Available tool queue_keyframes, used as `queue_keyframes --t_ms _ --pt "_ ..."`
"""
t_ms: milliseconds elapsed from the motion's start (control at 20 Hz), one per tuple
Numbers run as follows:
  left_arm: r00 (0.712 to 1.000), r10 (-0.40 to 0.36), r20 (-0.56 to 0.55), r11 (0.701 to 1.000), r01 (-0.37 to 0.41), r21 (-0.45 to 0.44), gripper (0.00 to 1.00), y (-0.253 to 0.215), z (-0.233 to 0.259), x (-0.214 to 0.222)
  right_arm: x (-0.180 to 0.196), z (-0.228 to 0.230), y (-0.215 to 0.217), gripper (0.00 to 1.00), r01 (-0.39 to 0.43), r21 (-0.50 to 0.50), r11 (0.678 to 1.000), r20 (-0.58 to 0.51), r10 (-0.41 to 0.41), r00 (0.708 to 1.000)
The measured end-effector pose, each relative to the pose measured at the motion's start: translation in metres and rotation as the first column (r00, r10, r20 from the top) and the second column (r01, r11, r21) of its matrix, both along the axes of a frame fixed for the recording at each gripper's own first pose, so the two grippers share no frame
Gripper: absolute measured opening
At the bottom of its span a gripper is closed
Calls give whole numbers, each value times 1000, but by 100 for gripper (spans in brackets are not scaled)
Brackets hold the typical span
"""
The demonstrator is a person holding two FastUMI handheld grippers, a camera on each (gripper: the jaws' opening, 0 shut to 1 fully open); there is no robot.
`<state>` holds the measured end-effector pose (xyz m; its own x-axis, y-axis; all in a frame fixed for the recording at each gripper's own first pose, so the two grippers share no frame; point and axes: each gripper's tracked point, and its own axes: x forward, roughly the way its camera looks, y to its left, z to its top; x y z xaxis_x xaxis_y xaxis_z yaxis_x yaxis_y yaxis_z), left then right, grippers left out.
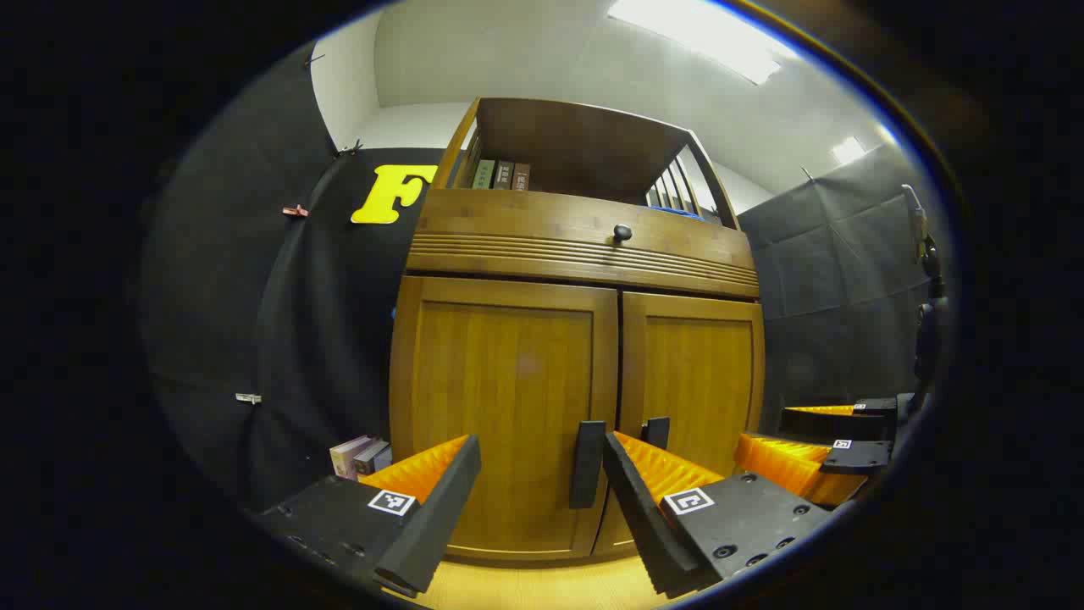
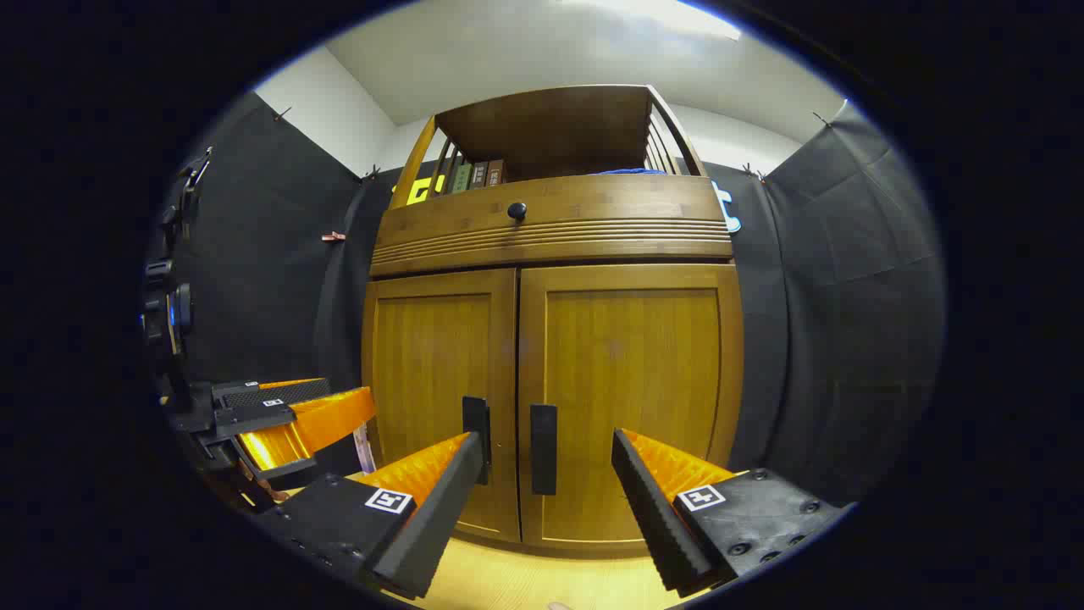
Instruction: Open the right door of the double-door shoe cabinet with the right hand, and open the left door with the left hand.
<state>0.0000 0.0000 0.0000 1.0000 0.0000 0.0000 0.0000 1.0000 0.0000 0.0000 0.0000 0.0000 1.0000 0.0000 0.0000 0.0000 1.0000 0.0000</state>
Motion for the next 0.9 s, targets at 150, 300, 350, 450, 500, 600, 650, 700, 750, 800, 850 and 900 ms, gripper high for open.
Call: queue_keyframes --t_ms 150,300,350,450,500,600,650,700,750,800,850,900 --pt "1000 -6 -5 1000 6 -2 91 1 0 -3 5 0 3 98 2 2 1000 -3 -2 1000" --pt "1000 -7 -7 1000 7 -6 91 5 1 -1 13 -4 11 98 -4 -4 1000 -19 4 1000" --pt "1000 -8 -9 1000 8 -7 91 6 0 0 15 -5 13 98 -7 -6 1000 -24 7 1000" --pt "1000 -10 -12 1000 10 -9 91 7 -1 1 17 -8 15 98 -12 -5 1000 -34 11 999" --pt "1000 -12 -13 1000 12 -13 91 6 -2 1 19 -9 17 98 -12 -2 1000 -38 12 999" --pt "1000 -19 -21 1000 18 -19 91 8 -4 2 22 -11 19 98 -12 1 1000 -44 12 999" --pt "1000 -18 -24 1000 17 -19 91 9 -5 2 25 -12 19 98 -10 1 1000 -45 10 999" --pt "999 -16 -28 1000 15 -18 91 11 -9 3 25 -15 21 98 -8 -2 1000 -47 8 999" --pt "999 -15 -31 1000 15 -19 91 12 -10 5 26 -16 21 97 -6 -4 1000 -48 6 999" --pt "999 -15 -33 1000 15 -21 91 12 -11 5 29 -18 22 99 -6 -3 1000 -49 6 999" --pt "999 -16 -32 1000 15 -24 91 13 -11 6 31 -18 23 97 -8 -1 1000 -50 8 999" --pt "999 -17 -31 999 16 -28 91 15 -12 6 32 -19 23 97 -9 0 1000 -51 9 999"
